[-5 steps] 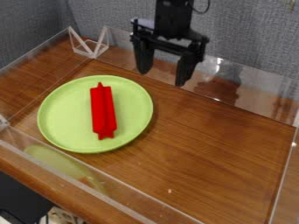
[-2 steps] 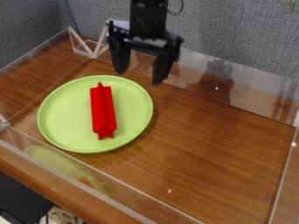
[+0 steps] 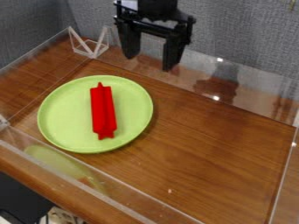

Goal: Put the red object on the left side

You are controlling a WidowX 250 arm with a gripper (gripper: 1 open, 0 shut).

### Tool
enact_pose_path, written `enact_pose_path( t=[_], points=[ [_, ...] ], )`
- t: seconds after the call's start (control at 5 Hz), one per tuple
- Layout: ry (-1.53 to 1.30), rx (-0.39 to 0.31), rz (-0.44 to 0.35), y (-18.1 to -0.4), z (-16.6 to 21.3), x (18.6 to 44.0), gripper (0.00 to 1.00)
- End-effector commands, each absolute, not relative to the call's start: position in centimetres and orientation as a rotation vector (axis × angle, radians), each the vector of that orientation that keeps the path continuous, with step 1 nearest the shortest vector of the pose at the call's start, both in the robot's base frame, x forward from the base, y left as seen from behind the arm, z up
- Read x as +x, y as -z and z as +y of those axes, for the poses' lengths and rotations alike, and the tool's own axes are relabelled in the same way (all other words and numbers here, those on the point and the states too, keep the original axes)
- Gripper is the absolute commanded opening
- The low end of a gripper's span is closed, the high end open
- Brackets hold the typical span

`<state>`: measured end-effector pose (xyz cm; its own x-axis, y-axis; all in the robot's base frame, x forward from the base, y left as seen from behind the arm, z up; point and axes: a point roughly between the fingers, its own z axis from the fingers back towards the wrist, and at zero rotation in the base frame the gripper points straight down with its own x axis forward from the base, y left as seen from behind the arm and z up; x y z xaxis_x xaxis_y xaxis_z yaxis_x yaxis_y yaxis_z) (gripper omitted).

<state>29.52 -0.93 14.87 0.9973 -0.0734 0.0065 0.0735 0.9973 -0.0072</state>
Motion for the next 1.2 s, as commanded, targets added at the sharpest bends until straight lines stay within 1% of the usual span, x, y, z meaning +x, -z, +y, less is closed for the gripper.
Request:
enact_pose_path(
  t=[0.0,0.2,0.4,0.6,0.8,1.0],
  points=[
    [0.155,0.010,-0.015,-13.8,-1.3,29.6,1.00],
    [0.014,0.023,0.006,-13.2,-0.3,30.2,1.00],
    [-0.109,0.035,0.002,-14.2,1.0,30.6,1.00],
    [-0.271,0.043,0.011,-14.3,2.6,28.8,1.00],
    [-0.464,0.044,0.010,-14.5,4.7,26.0,1.00],
    [-0.575,0.026,0.004,-13.9,5.5,25.6,1.00]
  ],
)
